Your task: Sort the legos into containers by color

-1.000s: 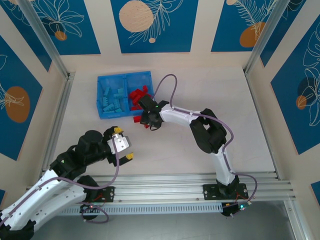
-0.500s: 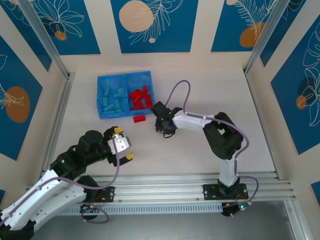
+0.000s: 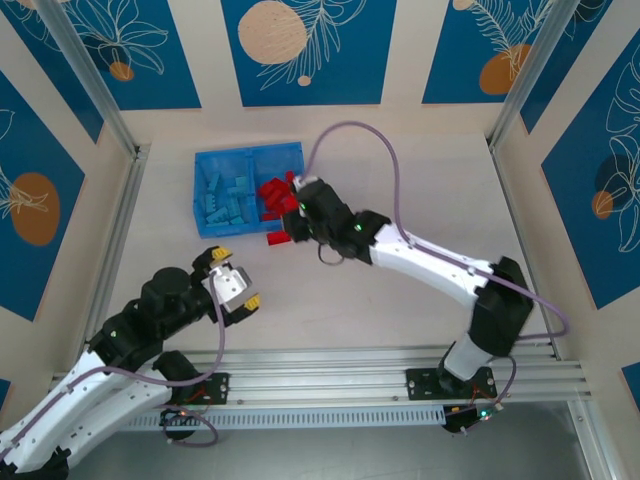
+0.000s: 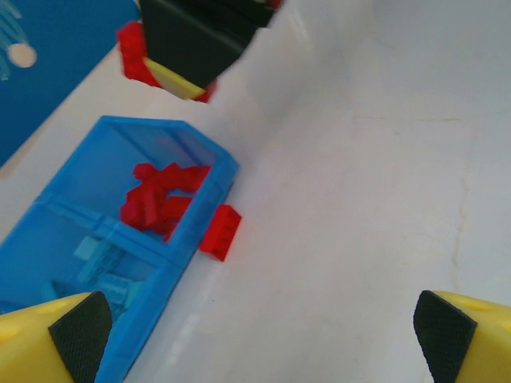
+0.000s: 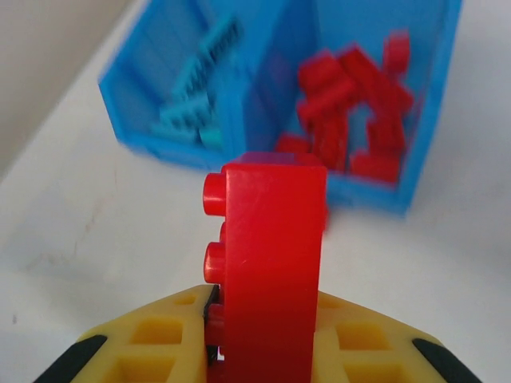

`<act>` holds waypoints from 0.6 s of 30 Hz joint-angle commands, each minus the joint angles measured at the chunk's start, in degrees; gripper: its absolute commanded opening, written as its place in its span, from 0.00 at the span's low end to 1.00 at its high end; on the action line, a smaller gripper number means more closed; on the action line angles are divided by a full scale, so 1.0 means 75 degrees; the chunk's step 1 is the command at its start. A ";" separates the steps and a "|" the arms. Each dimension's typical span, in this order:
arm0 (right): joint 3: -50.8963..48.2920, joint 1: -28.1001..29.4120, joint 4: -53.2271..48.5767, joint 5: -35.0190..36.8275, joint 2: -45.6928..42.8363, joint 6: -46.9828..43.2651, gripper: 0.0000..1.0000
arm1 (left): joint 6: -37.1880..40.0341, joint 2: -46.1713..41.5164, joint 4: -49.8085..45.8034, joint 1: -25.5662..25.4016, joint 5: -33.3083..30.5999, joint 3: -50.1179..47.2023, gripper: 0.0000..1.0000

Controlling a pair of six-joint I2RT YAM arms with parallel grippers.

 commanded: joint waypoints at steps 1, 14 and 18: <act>0.1491 -0.0488 -0.0245 0.0094 0.1531 -0.1124 0.19 | -0.0353 -0.0117 0.0263 0.0019 -0.1247 -0.0056 1.00; 0.7368 -0.1092 -0.3262 -0.0322 0.6017 -0.0693 0.34 | -0.0436 0.0038 0.0268 0.0158 -0.1626 -0.0091 1.00; 0.7901 -0.1027 -0.3618 -0.0319 0.5865 -0.0778 0.46 | -0.0423 0.0185 0.0278 0.0213 -0.1613 -0.0103 1.00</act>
